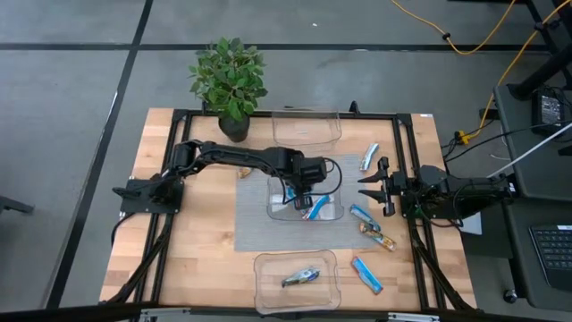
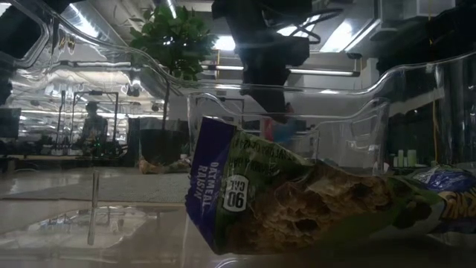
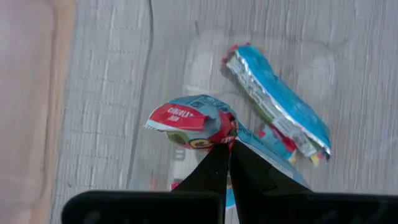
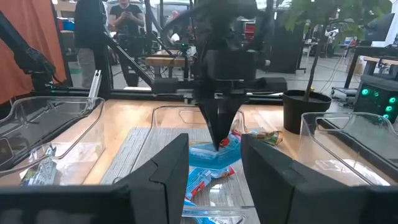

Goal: Pick and place Granola Bars by type
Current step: Put the red granola bar into the middle transparent bin, then put the orange granola bar into the top transparent bin

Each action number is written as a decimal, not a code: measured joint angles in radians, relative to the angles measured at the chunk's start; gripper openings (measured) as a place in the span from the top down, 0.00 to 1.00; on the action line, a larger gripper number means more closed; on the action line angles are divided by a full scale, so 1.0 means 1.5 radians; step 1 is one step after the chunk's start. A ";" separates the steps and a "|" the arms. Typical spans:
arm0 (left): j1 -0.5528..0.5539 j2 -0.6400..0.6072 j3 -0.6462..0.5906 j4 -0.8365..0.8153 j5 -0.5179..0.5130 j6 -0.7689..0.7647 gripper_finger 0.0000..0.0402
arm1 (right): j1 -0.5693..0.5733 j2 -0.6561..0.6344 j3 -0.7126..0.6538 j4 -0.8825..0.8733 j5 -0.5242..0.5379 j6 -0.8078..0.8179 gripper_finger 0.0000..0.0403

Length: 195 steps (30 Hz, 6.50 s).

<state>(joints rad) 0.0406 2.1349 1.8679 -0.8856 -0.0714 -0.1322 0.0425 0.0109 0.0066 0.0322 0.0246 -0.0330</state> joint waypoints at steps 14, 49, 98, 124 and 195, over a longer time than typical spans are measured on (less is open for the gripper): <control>0.009 0.012 0.000 -0.042 0.110 0.058 0.98 | 0.000 0.000 0.000 0.000 0.000 0.002 0.63; 0.007 -0.050 0.109 -0.415 -0.082 -0.073 0.63 | -0.001 0.003 0.000 0.001 0.006 -0.067 0.63; 0.174 -0.433 -0.721 0.223 -0.074 -0.346 0.35 | -0.001 0.008 0.000 0.001 0.006 -0.081 0.63; 0.174 -0.432 -0.795 0.335 -0.013 -0.392 0.82 | -0.001 0.008 0.000 0.001 0.006 -0.085 0.63; 0.148 -0.372 -0.244 0.170 -0.064 -0.164 0.99 | -0.001 0.010 0.000 0.001 0.006 -0.086 0.63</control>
<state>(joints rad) 0.2630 1.5767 1.5025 -0.6312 -0.1677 -0.3787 0.0412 0.0261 0.0063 0.0338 0.0337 -0.1623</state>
